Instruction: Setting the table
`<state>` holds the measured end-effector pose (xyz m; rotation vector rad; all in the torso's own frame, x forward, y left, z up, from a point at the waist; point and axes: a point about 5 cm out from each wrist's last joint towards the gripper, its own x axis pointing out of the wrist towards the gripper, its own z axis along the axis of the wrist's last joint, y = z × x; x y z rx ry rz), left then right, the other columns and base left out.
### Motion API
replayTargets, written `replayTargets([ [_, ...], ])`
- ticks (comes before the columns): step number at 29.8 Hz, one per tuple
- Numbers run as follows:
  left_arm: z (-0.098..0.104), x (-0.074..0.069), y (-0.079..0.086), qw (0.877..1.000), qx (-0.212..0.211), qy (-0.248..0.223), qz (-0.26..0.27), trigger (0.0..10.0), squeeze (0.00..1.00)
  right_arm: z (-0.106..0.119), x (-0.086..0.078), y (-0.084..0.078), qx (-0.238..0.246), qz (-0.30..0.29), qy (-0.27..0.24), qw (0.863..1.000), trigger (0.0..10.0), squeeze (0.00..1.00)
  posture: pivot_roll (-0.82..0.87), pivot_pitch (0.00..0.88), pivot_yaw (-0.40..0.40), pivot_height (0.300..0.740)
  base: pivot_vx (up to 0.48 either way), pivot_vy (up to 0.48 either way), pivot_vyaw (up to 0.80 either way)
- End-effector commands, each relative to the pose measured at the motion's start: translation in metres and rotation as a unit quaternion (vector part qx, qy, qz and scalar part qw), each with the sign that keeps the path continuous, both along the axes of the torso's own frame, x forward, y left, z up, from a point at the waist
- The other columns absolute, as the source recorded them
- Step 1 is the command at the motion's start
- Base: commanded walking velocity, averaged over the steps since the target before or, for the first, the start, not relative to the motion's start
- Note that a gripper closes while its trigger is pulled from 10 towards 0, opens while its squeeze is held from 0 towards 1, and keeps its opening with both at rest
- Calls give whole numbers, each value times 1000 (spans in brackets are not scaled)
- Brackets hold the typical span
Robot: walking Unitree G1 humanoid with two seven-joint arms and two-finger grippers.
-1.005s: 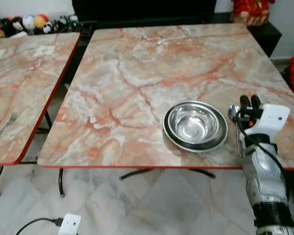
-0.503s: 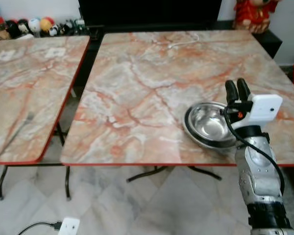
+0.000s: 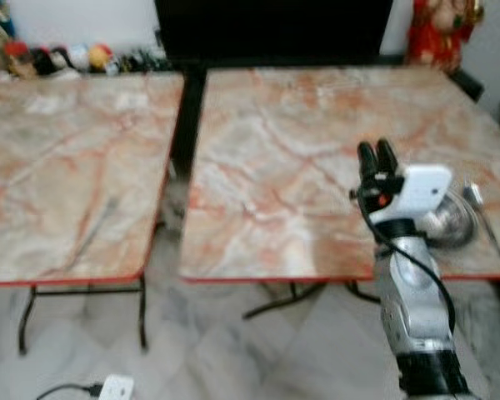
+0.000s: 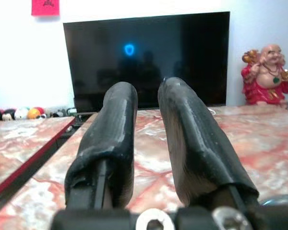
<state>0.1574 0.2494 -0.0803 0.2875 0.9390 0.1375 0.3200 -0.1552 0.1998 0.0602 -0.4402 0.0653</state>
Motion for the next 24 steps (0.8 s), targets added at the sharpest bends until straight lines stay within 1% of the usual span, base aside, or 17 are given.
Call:
replayTargets([
  [1, -3, -5, -3, 1000, -4, 12, 2, 10000, 0, -6, -2, -4, 4, -9, 15, 1000, 10000, 0, -100, 4, 33, 740, 0, 480, 0],
  [14, -3, -5, -1, 1000, -2, 11, 3, 10000, 0, -15, -2, 3, 8, -8, 38, 999, 10000, 0, -92, 0, 32, 740, 0, 480, 0],
  [18, -1, -1, 0, 1000, -2, 4, 8, 10000, 0, -18, 0, 1, 8, -13, 45, 999, 10000, 0, -84, 38, 30, 740, 0, 480, 0],
  [24, 0, 1, 1, 1000, -1, 0, 12, 10000, 0, -23, 2, -2, 14, -21, 61, 998, 10000, 0, -81, 59, 31, 740, 0, 480, 0],
])
